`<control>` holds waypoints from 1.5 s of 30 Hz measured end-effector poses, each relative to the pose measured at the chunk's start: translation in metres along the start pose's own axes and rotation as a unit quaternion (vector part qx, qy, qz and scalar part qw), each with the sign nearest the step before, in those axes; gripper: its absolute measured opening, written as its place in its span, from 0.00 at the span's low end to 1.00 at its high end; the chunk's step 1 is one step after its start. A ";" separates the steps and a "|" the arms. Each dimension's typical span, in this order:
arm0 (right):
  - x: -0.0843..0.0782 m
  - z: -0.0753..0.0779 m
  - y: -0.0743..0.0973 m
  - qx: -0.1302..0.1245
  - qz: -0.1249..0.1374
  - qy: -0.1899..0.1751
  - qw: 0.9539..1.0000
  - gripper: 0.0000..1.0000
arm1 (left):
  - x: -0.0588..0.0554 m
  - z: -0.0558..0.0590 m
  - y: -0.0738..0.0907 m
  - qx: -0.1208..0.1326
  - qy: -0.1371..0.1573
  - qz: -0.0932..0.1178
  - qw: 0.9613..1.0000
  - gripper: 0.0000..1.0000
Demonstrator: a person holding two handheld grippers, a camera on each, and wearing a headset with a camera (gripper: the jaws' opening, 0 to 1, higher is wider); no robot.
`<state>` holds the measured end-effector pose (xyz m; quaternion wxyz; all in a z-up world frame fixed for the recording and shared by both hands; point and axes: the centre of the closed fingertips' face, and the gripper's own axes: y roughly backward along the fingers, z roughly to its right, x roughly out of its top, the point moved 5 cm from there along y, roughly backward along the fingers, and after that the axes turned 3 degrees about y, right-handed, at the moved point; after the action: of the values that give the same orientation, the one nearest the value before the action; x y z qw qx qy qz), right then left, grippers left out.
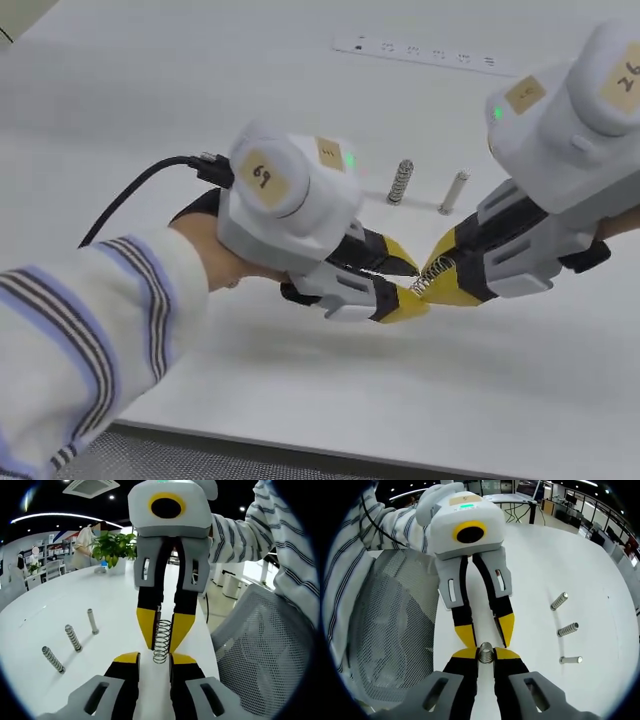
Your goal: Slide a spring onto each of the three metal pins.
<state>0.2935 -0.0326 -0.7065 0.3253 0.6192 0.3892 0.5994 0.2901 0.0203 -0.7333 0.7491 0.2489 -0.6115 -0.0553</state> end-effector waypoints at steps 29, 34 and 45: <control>-0.026 0.016 0.017 -0.027 -0.014 -0.050 0.998 0.08 | -0.013 -0.016 0.007 0.052 0.074 0.034 0.995 0.81; -0.031 0.020 0.020 -0.030 -0.015 -0.060 0.998 0.08 | -0.014 -0.020 0.005 0.071 0.061 0.039 0.995 0.98; -0.034 0.039 0.035 -0.048 -0.021 -0.077 0.996 0.08 | -0.015 -0.016 0.000 0.067 0.080 0.040 0.994 0.98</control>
<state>0.3362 -0.0769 -0.6960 0.3959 0.6389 0.3472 0.5608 0.3016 0.0316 -0.7489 0.7790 0.2775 -0.5611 0.0354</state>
